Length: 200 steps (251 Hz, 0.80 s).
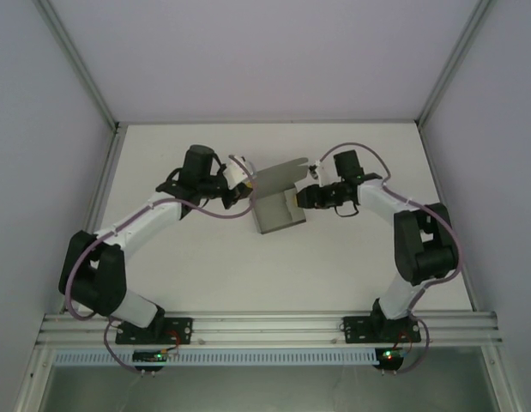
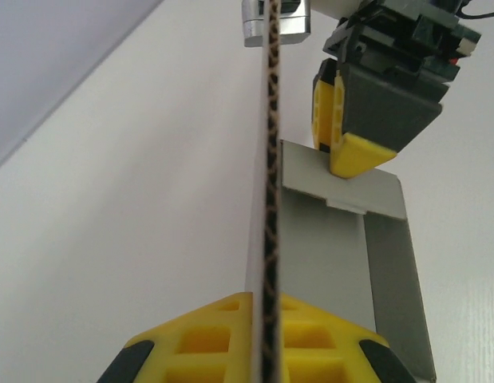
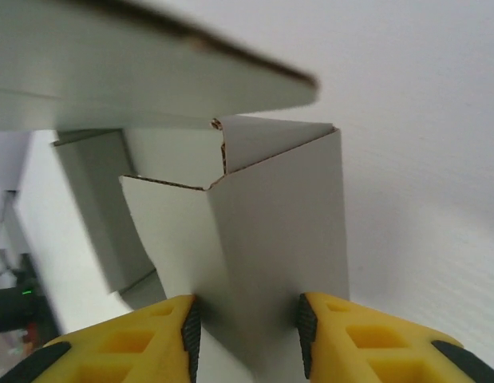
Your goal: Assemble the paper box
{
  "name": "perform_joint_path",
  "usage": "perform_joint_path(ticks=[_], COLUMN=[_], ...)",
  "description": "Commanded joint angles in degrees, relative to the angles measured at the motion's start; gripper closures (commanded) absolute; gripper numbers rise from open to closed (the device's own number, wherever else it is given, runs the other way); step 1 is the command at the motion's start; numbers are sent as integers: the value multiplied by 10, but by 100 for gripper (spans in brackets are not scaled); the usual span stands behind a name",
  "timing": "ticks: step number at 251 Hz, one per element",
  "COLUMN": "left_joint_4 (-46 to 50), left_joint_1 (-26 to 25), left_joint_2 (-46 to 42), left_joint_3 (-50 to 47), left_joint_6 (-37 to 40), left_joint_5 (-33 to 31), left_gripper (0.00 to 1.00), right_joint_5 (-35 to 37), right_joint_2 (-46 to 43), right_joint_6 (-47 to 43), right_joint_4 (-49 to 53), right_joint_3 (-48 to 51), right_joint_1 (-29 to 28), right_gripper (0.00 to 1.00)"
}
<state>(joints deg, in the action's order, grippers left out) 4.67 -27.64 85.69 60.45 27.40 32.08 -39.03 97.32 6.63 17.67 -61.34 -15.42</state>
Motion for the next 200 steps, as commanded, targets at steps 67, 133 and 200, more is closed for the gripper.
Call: perform_joint_path(ticks=[67, 133, 200], left_joint_4=[-18, -30, -12], left_joint_1=[-2, -2, -3], left_joint_2=[46, 68, 78], left_joint_3=[24, 32, 44], left_joint_6=[-52, -74, -71], left_joint_5=[59, 42, 40], left_gripper=[100, 100, 100], right_joint_5=[224, 366, 493], right_joint_2=[56, 110, 140], right_joint_6=[-14, -46, -18], right_joint_4=[17, 103, 146], right_joint_3=[-15, -64, -109], right_joint_1=[-69, -133, -168], right_gripper=[70, 71, 91])
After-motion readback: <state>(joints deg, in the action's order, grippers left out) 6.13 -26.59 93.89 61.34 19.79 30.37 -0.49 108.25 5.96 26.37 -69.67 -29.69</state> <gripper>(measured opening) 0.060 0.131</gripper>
